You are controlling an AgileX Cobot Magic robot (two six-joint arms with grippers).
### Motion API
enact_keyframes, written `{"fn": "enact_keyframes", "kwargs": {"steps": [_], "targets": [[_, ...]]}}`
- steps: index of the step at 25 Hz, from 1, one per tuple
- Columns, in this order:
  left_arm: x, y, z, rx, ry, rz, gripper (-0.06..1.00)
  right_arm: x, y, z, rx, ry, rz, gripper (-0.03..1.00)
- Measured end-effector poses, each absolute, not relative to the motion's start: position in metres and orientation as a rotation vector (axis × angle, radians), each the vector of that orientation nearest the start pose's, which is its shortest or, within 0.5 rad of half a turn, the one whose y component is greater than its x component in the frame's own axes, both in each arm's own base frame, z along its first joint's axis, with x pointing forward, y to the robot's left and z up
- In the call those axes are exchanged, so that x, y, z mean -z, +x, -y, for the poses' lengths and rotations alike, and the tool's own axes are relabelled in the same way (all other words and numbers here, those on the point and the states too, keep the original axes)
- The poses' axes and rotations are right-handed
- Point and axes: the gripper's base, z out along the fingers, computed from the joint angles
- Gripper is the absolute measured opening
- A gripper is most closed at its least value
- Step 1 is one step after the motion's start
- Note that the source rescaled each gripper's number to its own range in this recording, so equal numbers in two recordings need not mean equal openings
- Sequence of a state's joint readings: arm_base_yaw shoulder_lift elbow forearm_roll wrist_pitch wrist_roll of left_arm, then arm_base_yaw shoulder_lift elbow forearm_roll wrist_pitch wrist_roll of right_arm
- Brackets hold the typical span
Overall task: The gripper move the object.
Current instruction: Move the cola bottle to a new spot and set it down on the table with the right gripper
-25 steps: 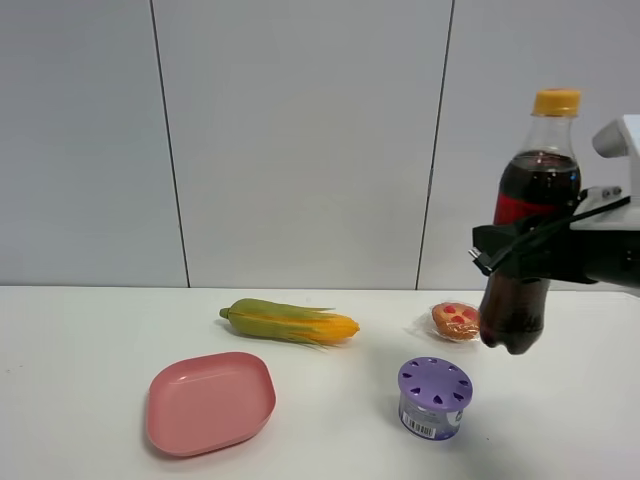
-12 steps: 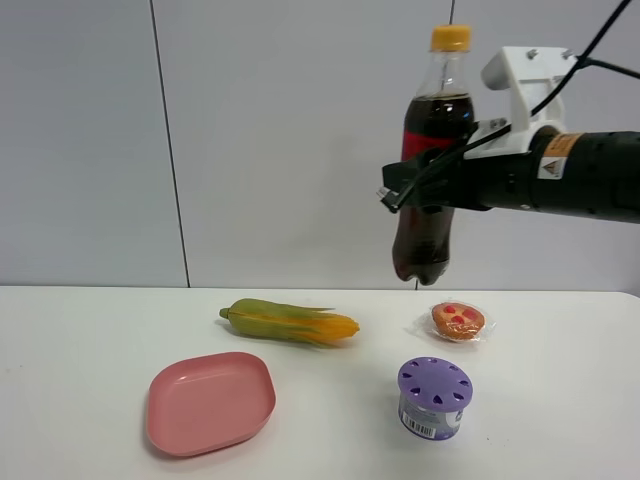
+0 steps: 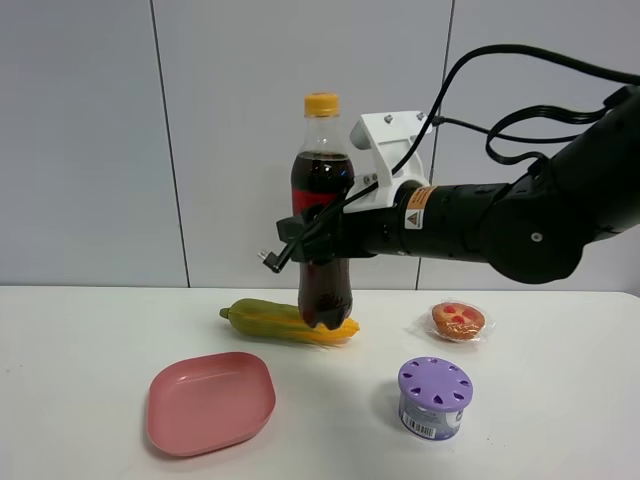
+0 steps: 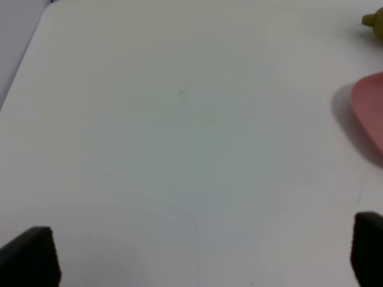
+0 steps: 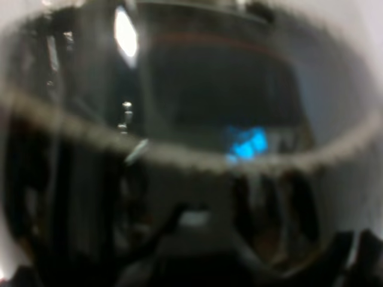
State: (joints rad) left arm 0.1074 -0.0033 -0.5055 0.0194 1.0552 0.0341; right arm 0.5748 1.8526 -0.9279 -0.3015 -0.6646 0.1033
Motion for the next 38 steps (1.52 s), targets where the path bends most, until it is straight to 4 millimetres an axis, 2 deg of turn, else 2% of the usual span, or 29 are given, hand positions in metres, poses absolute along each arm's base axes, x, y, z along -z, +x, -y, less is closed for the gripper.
{"fn": "enact_keyframes", "kwargs": {"steps": [5, 13, 22, 38], "targets": [[-0.279, -0.006, -0.001, -0.114, -0.075, -2.030, 1.00, -0.184, 0.313, -0.232, -0.485, -0.778, -1.657, 0.00], [-0.279, -0.006, -0.001, -0.112, -0.075, -2.030, 1.00, -0.157, 0.316, -0.233, -0.476, -0.785, -1.733, 0.00], [-0.279, -0.006, -0.001, -0.112, -0.075, -2.030, 1.00, -0.140, 0.318, -0.234, -0.436, -0.821, -1.734, 0.00], [-0.279, -0.006, -0.001, -0.112, -0.075, -2.030, 1.00, -0.137, 0.320, -0.233, -0.399, -0.837, -1.722, 0.00]]}}
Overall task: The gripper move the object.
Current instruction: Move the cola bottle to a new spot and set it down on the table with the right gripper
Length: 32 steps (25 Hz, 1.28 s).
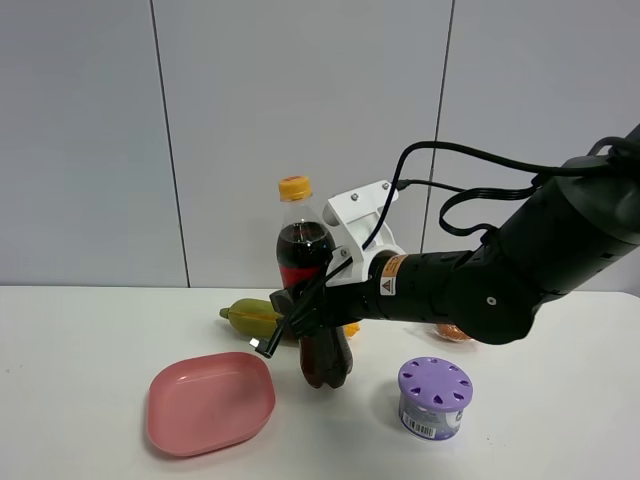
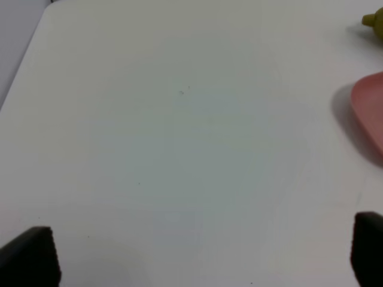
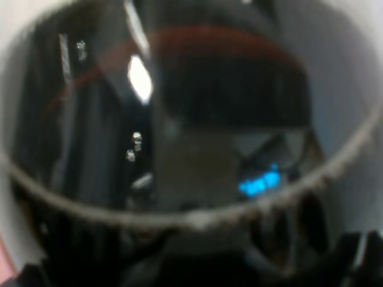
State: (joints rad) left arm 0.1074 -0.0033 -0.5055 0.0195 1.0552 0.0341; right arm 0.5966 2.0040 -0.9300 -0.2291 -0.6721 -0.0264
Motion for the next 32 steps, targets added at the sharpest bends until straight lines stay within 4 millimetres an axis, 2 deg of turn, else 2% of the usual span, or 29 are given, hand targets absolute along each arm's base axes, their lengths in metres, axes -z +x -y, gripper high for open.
{"fn": "enact_keyframes", "kwargs": {"steps": [32], "targets": [[-0.2792, -0.0060, -0.0009, -0.112, -0.075, -2.030, 1.00, -0.1346, 0.3203, -0.2311, -0.412, -0.799, -1.773, 0.01]]}}
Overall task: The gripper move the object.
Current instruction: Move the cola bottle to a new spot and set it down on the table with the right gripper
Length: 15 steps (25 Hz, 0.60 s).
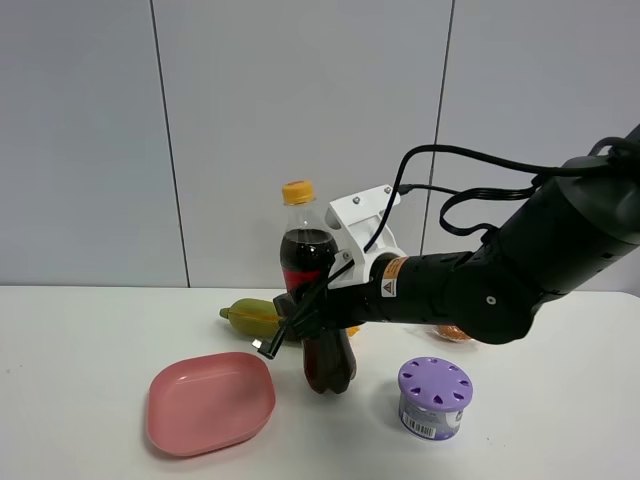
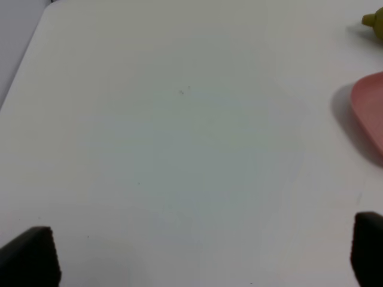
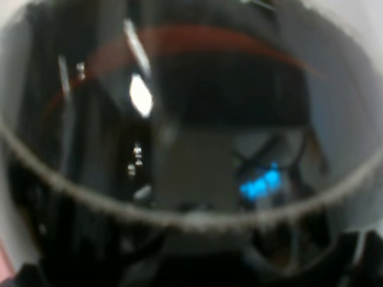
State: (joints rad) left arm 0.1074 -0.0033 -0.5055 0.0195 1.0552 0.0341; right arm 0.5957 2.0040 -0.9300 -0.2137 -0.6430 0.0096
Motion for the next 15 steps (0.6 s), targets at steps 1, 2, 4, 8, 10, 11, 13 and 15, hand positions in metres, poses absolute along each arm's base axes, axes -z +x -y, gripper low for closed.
{"fn": "enact_keyframes", "kwargs": {"steps": [1, 2, 4, 8, 10, 11, 13, 15], "targets": [[-0.279, -0.006, -0.001, -0.112, -0.075, -2.030, 1.00, -0.135, 0.320, -0.231, -0.427, -0.779, -1.781, 0.03], [-0.279, -0.006, -0.001, -0.112, -0.075, -2.030, 1.00, -0.137, 0.321, -0.232, -0.449, -0.753, -1.771, 0.09], [-0.279, -0.006, -0.001, -0.112, -0.075, -2.030, 1.00, -0.144, 0.322, -0.233, -0.484, -0.711, -1.747, 0.31], [-0.279, -0.006, -0.001, -0.112, -0.075, -2.030, 1.00, -0.146, 0.323, -0.234, -0.529, -0.655, -1.765, 0.84], [-0.279, -0.006, -0.001, -0.112, -0.075, -2.030, 1.00, -0.146, 0.323, -0.233, -0.542, -0.638, -1.780, 0.94], [-0.279, -0.006, -0.001, -0.112, -0.075, -2.030, 1.00, -0.145, 0.323, -0.233, -0.546, -0.632, -1.787, 0.96], [-0.279, -0.006, -0.001, -0.112, -0.075, -2.030, 1.00, -0.144, 0.322, -0.233, -0.547, -0.625, -1.809, 0.98], [-0.279, -0.006, -0.001, -0.112, -0.075, -2.030, 1.00, -0.143, 0.322, -0.233, -0.554, -0.613, -1.826, 0.99]]}}
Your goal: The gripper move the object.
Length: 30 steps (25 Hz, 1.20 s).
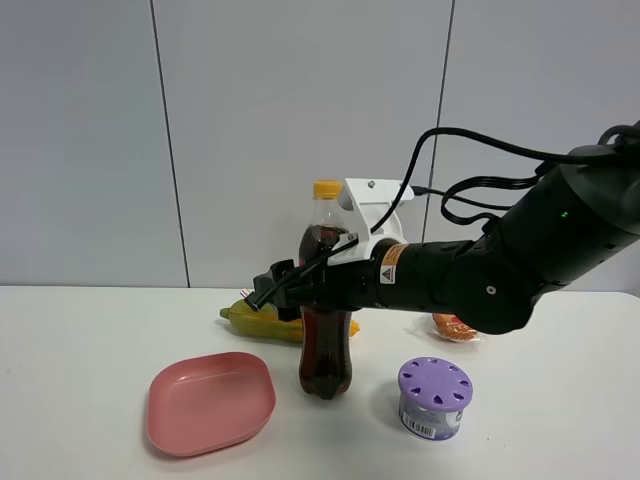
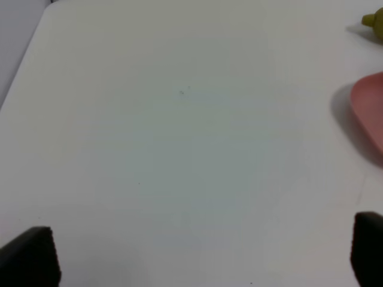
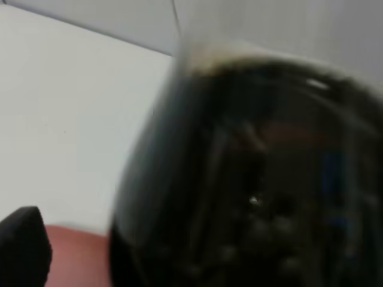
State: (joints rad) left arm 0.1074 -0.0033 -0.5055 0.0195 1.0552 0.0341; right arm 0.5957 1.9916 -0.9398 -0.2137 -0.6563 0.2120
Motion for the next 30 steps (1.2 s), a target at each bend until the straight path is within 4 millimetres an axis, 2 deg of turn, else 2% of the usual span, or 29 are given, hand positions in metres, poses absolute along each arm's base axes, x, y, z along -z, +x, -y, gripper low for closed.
{"fn": "enact_keyframes", "kwargs": {"steps": [8, 14, 18, 30], "targets": [[-0.279, -0.006, -0.001, -0.112, -0.075, -2.030, 1.00, -0.140, 0.319, -0.232, -0.537, -0.670, -1.876, 1.00], [-0.279, -0.006, -0.001, -0.112, -0.075, -2.030, 1.00, -0.165, 0.317, -0.230, -0.537, -0.661, -1.830, 1.00], [-0.279, -0.006, -0.001, -0.112, -0.075, -2.030, 1.00, -0.171, 0.315, -0.227, -0.509, -0.670, -1.868, 1.00], [-0.279, -0.006, -0.001, -0.112, -0.075, -2.030, 1.00, -0.179, 0.286, -0.208, -0.525, -0.657, -1.915, 1.00]]}}
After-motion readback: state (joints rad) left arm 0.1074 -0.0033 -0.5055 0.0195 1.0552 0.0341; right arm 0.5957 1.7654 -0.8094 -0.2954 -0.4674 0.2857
